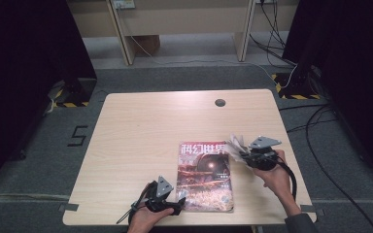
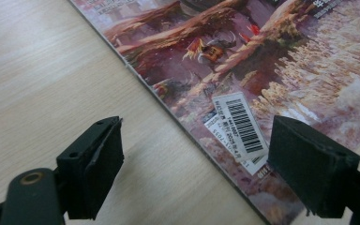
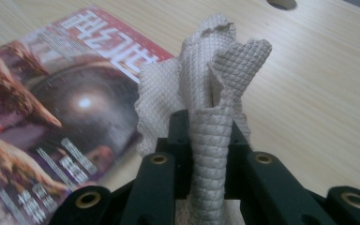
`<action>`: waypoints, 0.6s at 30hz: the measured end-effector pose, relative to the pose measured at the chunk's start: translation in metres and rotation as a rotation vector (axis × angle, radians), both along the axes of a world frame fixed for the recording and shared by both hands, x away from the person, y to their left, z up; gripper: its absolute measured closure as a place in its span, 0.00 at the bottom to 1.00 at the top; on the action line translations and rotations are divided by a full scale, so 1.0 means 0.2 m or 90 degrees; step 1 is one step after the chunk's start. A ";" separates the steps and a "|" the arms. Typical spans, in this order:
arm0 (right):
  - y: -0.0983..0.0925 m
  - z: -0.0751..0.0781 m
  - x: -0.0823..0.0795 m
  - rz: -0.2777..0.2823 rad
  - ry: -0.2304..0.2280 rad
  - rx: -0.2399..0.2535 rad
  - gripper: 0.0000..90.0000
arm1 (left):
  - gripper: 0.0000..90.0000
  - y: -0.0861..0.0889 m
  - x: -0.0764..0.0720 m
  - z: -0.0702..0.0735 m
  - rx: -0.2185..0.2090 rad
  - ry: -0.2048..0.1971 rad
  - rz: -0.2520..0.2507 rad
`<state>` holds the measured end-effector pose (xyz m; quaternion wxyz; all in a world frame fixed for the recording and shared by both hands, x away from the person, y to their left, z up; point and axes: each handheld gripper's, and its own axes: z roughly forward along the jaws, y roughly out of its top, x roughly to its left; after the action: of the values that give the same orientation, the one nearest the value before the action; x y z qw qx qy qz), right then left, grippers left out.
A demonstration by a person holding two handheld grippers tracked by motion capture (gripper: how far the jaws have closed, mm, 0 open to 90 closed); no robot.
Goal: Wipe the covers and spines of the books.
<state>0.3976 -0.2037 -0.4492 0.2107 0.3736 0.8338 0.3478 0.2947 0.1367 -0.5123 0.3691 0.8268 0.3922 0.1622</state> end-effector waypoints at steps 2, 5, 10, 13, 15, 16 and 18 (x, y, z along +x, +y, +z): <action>0.06 0.01 0.02 0.013 -0.001 -0.001 0.88 | 0.19 -0.01 0.00 0.00 0.005 -0.006 -0.005; 0.17 0.00 0.04 0.036 -0.002 -0.006 0.87 | 0.18 -0.02 0.00 0.00 0.007 -0.011 -0.006; 0.34 -0.06 0.08 0.073 0.014 -0.031 0.87 | 0.17 -0.01 0.01 -0.01 -0.002 -0.005 -0.007; 0.42 -0.11 0.11 0.083 0.028 -0.044 0.86 | 0.15 0.00 0.01 -0.02 -0.005 0.000 -0.003; 0.44 -0.14 0.12 0.085 0.038 -0.047 0.85 | 0.15 0.00 0.01 -0.02 -0.007 -0.002 -0.002; 0.45 -0.15 0.13 0.084 0.039 -0.051 0.85 | 0.15 0.00 0.01 -0.02 -0.007 -0.004 -0.002; 0.46 -0.18 0.15 0.080 0.046 -0.058 0.85 | 0.15 0.00 0.01 -0.02 -0.010 -0.006 -0.001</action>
<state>0.4268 -0.1127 -0.4846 0.1748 0.3228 0.8776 0.3082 0.2963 0.1363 -0.5162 0.3776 0.8235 0.3911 0.1625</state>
